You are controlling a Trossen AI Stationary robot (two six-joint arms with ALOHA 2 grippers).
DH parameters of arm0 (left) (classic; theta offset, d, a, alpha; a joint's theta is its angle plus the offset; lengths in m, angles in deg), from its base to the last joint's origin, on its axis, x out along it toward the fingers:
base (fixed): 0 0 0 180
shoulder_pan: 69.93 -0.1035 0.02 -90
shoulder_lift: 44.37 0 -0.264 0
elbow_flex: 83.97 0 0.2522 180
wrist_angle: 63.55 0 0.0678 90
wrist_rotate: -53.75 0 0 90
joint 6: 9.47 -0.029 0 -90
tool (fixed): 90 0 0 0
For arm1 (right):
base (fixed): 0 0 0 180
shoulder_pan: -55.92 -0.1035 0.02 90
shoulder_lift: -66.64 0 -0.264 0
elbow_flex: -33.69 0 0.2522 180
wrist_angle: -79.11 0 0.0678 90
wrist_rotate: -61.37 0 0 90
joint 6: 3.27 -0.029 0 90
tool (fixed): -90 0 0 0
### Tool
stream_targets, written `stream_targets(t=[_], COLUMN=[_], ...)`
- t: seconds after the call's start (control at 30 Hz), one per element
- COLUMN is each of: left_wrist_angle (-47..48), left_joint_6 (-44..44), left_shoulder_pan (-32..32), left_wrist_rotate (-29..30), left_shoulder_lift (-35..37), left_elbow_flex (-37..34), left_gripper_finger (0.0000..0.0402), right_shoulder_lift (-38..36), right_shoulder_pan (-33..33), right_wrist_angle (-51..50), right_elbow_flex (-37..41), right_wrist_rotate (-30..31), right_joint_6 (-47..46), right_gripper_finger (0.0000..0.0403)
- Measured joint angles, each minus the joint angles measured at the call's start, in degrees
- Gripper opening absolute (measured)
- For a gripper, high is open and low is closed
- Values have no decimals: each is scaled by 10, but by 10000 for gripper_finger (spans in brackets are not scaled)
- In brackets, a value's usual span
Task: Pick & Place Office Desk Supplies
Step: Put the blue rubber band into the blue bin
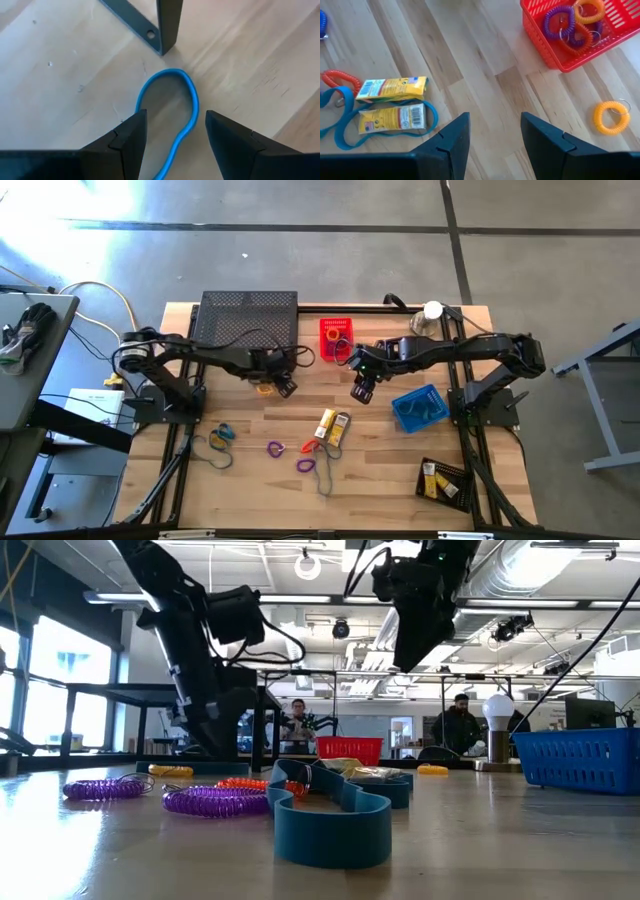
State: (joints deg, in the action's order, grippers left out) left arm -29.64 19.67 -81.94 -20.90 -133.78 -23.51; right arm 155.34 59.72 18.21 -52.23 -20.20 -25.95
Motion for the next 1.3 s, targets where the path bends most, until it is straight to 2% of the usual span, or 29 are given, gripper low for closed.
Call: stream_targets(t=[0.47, 0.83, 1.03, 1.3], left_wrist_angle=[2, 12, 12, 17], left_joint_6=[-7, -10, -20, -22], left_shoulder_pan=[38, 7, 13, 28], left_wrist_rotate=[-23, -18, -20, -14], left_shoulder_lift=[-4, -5, -5, -58], left_elbow_flex=[0, 0, 0, 3], left_gripper_finger=[193, 193, 193, 192], right_shoulder_lift=[0, 0, 0, 0], right_shoulder_pan=[0, 0, 0, 0], right_wrist_angle=[-2, -2, -2, 0], right_elbow_flex=[0, 0, 0, 0], right_wrist_rotate=[0, -1, -9, -9], right_joint_6=[15, 15, 15, 15], right_gripper_finger=[164, 164, 164, 164])
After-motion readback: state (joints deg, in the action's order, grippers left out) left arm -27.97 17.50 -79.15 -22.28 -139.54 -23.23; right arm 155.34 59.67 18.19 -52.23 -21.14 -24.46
